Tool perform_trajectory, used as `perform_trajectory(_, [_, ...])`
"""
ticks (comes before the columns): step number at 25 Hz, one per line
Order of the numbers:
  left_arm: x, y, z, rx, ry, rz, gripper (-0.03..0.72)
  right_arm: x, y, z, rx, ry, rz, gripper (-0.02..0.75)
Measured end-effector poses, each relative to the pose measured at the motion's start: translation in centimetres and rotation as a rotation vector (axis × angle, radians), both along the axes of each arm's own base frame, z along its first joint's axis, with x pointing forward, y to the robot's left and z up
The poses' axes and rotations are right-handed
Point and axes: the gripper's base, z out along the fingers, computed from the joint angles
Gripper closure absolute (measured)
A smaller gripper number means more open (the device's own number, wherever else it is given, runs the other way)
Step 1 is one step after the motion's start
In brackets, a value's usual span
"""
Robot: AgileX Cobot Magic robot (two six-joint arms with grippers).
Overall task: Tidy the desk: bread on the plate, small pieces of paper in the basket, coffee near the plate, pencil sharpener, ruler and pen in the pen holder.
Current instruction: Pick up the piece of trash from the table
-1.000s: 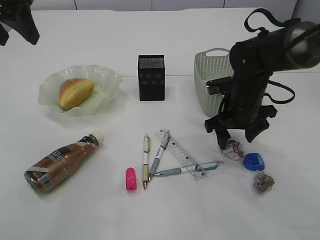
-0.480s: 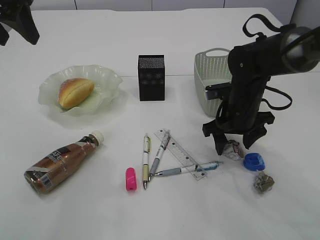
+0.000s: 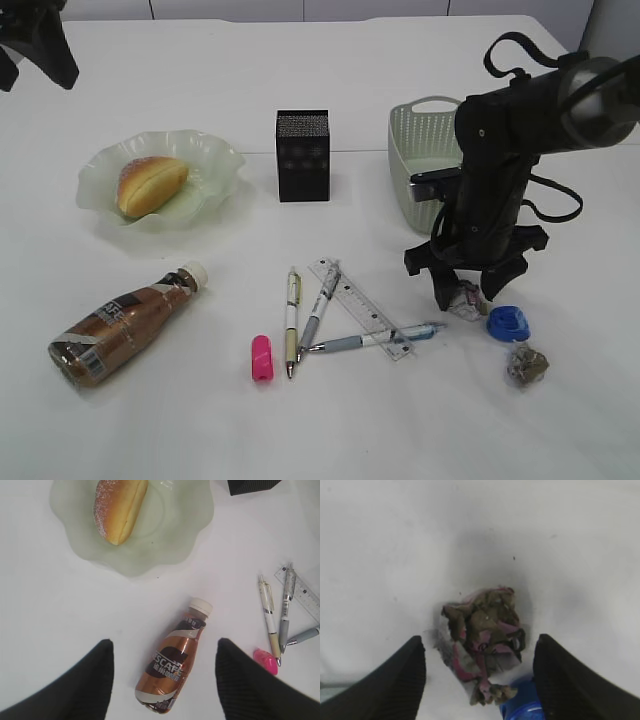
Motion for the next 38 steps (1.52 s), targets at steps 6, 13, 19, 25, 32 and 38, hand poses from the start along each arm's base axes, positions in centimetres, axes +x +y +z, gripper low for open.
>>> perform_trajectory(6, [0.0,0.0,0.0,-0.004,0.001,0.0,0.23,0.1,0.0,0.0,0.002,-0.007,0.0,0.472])
perform_trajectory(13, [0.0,-0.1,0.0,-0.009,0.002,-0.001,0.238,0.1,0.0,0.0,0.001,-0.006,0.024,0.719])
perform_trajectory(19, [0.0,-0.1,0.0,-0.011,0.003,-0.001,0.244,-0.1,0.2,0.0,0.025,0.013,0.014,0.725])
perform_trajectory(25, [0.0,-0.1,0.0,-0.011,0.003,-0.001,0.246,-0.6,0.2,1.8,0.038,0.017,0.006,0.725])
perform_trajectory(32, [0.0,-0.1,0.0,-0.011,0.003,-0.001,0.249,-1.2,0.1,6.9,0.077,-0.102,0.007,0.725])
perform_trajectory(38, [-0.1,-0.2,0.0,-0.029,0.007,-0.004,0.249,-1.4,-0.3,11.4,0.099,-0.3,0.025,0.725])
